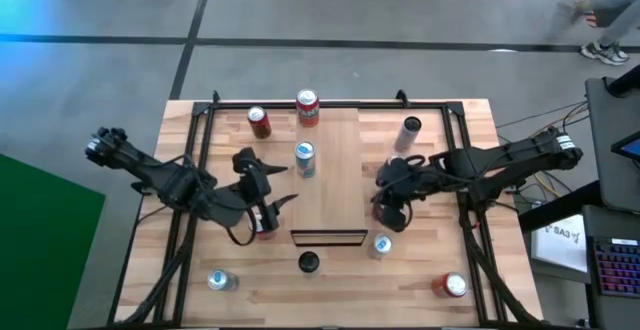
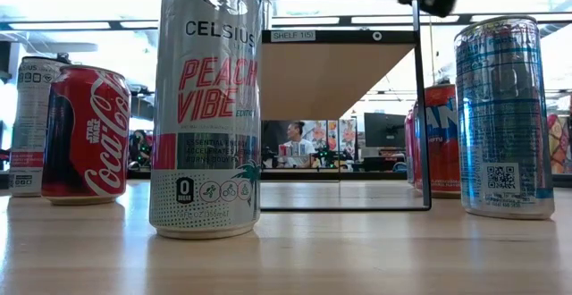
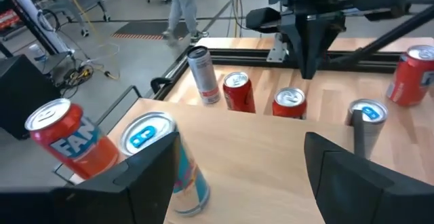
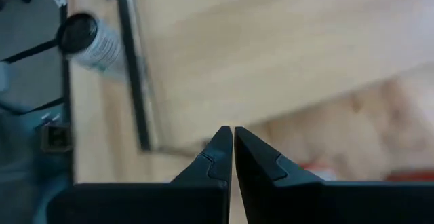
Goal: Place canned beverage on shelf
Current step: Put the red and black soda can on the right shelf
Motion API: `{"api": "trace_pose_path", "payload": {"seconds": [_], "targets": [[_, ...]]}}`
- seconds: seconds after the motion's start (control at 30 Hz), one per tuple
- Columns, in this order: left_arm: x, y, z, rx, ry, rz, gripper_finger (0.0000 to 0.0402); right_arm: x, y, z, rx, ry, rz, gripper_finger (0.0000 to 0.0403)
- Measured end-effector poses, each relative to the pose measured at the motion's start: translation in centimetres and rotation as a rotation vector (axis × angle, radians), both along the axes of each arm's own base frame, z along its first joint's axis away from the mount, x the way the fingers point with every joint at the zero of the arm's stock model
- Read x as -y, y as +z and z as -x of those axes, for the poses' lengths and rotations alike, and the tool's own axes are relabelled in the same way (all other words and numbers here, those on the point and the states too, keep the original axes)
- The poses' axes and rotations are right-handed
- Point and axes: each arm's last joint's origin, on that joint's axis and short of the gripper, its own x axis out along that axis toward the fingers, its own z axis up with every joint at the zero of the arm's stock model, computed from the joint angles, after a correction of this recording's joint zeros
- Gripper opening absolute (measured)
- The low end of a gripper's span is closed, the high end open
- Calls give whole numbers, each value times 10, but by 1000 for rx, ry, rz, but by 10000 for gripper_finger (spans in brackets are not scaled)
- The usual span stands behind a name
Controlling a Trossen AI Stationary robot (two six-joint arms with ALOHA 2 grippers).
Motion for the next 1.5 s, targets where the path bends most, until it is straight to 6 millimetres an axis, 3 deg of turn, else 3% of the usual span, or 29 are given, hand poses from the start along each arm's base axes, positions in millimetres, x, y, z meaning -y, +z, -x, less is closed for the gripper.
{"api": "trace_pose_path", "payload": {"seconds": [0.33,0.73,0.97,1.5], "targets": [[7,-3,-1,-19,-22,-18,279,-22,-1,13,-153,-83,-186,9],[6,-4,-1,-28,-23,-25,279,-13,-14,39,-634,-305,-49,9],[6,-5,-1,-34,-26,-35,279,-13,-15,38,-631,-264,-14,9],[7,-8,-2,-35,-19,-25,279,-12,-11,28,-435,66,328,9]]}}
